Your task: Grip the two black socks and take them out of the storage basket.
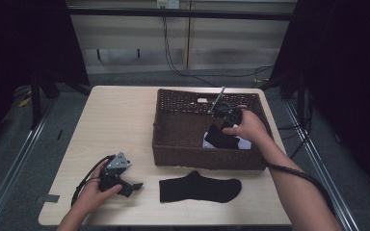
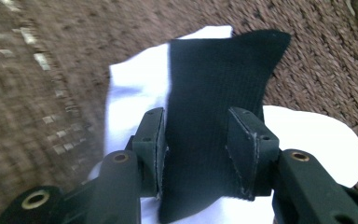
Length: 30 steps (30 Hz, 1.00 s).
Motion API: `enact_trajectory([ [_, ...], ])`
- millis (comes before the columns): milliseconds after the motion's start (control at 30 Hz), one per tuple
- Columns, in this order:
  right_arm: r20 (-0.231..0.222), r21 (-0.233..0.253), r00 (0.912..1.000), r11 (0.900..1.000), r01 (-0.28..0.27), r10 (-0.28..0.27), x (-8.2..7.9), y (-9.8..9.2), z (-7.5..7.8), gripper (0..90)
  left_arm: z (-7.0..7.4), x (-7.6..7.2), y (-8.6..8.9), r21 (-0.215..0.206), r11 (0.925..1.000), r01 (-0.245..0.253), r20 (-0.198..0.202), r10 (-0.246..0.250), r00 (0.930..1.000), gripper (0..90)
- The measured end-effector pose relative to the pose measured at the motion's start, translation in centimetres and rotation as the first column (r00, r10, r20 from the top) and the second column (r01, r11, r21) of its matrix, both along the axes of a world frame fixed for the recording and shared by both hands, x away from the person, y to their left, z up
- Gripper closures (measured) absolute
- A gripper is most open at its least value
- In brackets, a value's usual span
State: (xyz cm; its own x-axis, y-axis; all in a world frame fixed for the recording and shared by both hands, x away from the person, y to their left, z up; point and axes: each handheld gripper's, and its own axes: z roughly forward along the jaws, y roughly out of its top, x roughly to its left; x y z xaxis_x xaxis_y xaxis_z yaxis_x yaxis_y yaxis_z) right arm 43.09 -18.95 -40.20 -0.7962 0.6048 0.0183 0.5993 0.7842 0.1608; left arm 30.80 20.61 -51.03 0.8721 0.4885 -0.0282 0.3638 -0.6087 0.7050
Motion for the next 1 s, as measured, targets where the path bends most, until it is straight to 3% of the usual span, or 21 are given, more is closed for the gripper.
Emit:
enact_trajectory([
  [400, -0.027, -0.047, 0.9995, 0.999, 0.018, -0.019, 1.2, 0.2, -3.7, 55.6, 0.0, 0.0, 0.0, 0.0, 1.0, 0.0, 0.001, 0.0, 1.0, 0.0],
  [567, -0.054, -0.017, 0.9977, 0.999, 0.041, -0.042, 1.2, -0.5, -4.9, 55.2, 0.0, 0.0, 0.0, 0.0, 1.0, 0.0, 0.0, 0.0, 1.0, 0.0],
  [733, -0.075, -0.004, 0.9953, 0.998, 0.061, -0.061, 1.2, -0.8, -5.2, 68.8, 0.0, 0.0, 0.0, 0.0, 1.0, 0.0, 0.001, 0.0, 1.0, 0.0],
  [833, -0.086, -0.011, 0.9931, 0.997, 0.079, -0.079, 1.1, -0.7, -5.2, 82.3, 0.0, 0.0, 0.0, 0.0, 1.0, 0.0, 0.001, 0.0, 1.0, 0.0],
  [1000, -0.097, -0.005, 0.9921, 0.997, 0.08, -0.08, 1.1, -0.8, -5.1, 87.1, 0.0, 0.0, 0.0, 0.0, 1.0, 0.0, 0.001, 0.0, 1.0, 0.0],
])
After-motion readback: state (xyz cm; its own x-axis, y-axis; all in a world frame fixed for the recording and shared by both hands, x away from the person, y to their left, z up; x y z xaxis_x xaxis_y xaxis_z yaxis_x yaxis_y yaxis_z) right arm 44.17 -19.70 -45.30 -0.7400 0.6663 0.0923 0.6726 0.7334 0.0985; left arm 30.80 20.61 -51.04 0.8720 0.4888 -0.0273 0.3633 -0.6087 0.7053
